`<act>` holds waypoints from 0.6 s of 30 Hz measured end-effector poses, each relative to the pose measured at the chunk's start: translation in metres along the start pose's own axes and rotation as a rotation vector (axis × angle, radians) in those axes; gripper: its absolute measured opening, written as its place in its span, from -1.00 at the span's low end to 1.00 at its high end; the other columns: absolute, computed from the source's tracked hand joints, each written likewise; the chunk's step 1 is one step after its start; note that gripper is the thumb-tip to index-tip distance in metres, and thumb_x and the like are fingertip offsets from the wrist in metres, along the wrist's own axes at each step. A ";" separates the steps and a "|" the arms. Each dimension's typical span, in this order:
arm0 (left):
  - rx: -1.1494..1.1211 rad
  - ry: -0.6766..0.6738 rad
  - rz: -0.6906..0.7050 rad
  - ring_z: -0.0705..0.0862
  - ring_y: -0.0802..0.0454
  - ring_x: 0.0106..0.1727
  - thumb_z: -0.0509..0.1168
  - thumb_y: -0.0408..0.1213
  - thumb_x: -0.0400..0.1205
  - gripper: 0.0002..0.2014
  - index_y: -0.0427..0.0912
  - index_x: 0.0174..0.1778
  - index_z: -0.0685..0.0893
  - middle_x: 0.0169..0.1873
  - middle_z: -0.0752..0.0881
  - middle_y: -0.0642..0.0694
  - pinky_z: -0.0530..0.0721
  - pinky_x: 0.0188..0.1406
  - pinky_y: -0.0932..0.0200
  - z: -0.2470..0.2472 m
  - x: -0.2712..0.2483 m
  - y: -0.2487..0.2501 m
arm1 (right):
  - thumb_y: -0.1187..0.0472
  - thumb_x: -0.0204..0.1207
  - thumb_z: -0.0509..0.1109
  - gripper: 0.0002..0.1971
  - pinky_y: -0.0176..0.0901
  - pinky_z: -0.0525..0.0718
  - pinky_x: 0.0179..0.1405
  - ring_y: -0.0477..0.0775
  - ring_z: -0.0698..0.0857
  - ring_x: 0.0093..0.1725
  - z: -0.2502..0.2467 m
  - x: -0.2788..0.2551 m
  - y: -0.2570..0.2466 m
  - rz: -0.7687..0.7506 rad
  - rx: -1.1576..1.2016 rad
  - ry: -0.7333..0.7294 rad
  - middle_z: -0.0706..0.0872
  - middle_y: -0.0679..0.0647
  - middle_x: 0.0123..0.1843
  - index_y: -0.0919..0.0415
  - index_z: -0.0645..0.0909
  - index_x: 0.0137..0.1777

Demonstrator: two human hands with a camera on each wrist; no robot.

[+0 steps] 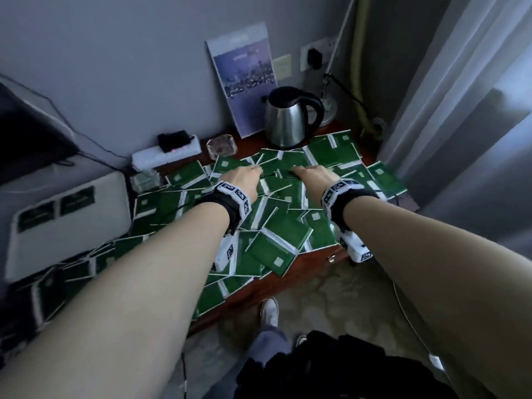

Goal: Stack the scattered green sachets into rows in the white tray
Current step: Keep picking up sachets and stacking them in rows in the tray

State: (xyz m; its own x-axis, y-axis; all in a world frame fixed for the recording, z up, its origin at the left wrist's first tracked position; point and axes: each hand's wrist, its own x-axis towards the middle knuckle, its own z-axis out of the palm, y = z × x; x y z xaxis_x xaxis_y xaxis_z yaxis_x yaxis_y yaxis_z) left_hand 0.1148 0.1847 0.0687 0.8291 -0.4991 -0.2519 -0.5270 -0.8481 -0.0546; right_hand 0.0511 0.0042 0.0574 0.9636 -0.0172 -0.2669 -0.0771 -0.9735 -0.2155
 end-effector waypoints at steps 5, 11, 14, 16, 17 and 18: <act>-0.058 0.012 -0.159 0.71 -0.27 0.15 0.20 -0.42 0.65 -0.54 -0.09 0.50 0.50 0.21 0.70 -0.22 0.72 0.05 -0.13 0.014 -0.055 -0.102 | 0.45 0.50 0.22 -0.36 0.16 0.71 0.13 0.34 0.69 0.21 0.006 0.035 -0.107 -0.201 -0.036 -0.026 0.64 0.25 0.29 0.05 0.36 0.59; -0.088 -0.001 -0.326 0.72 -0.28 0.12 0.17 -0.44 0.64 -0.58 -0.10 0.43 0.53 0.23 0.69 -0.20 0.67 -0.05 -0.08 0.050 -0.113 -0.233 | 0.52 0.50 0.18 -0.32 0.14 0.73 0.07 0.34 0.71 0.17 0.028 0.086 -0.249 -0.367 -0.104 -0.056 0.64 0.28 0.30 0.08 0.32 0.62; -0.097 -0.024 -0.367 0.71 -0.27 0.08 0.16 -0.39 0.66 -0.65 -0.12 0.37 0.55 0.19 0.69 -0.20 0.62 -0.10 -0.05 0.069 -0.137 -0.303 | 0.54 0.52 0.14 -0.33 0.06 0.70 -0.02 0.33 0.70 0.19 0.047 0.108 -0.321 -0.403 -0.124 -0.063 0.64 0.28 0.32 0.10 0.32 0.63; -0.102 -0.059 -0.366 0.70 -0.25 0.04 0.15 -0.40 0.62 -0.64 -0.14 0.35 0.54 0.16 0.68 -0.20 0.58 -0.15 -0.02 0.082 -0.152 -0.348 | 0.52 0.53 0.16 -0.38 0.12 0.71 0.10 0.33 0.70 0.22 0.063 0.120 -0.367 -0.415 -0.113 -0.084 0.65 0.29 0.32 0.14 0.35 0.60; -0.104 -0.071 -0.366 0.70 -0.24 0.02 0.15 -0.42 0.61 -0.62 -0.13 0.35 0.54 0.14 0.68 -0.19 0.58 -0.17 -0.02 0.089 -0.159 -0.371 | 0.50 0.54 0.17 -0.40 0.14 0.70 0.13 0.33 0.69 0.23 0.073 0.125 -0.389 -0.419 -0.104 -0.099 0.65 0.29 0.32 0.15 0.37 0.58; -0.110 -0.083 -0.372 0.70 -0.23 0.00 0.15 -0.44 0.60 -0.60 -0.13 0.37 0.53 0.14 0.68 -0.18 0.57 -0.20 -0.01 0.097 -0.167 -0.392 | 0.47 0.55 0.17 -0.43 0.15 0.70 0.13 0.34 0.69 0.22 0.083 0.130 -0.410 -0.418 -0.097 -0.121 0.65 0.29 0.31 0.15 0.37 0.57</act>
State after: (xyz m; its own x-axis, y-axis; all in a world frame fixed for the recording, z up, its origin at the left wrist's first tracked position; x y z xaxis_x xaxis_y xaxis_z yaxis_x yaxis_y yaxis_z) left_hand 0.1645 0.6179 0.0386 0.9395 -0.1424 -0.3115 -0.1671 -0.9844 -0.0541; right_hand 0.1868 0.4199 0.0336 0.8694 0.4034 -0.2854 0.3424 -0.9082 -0.2405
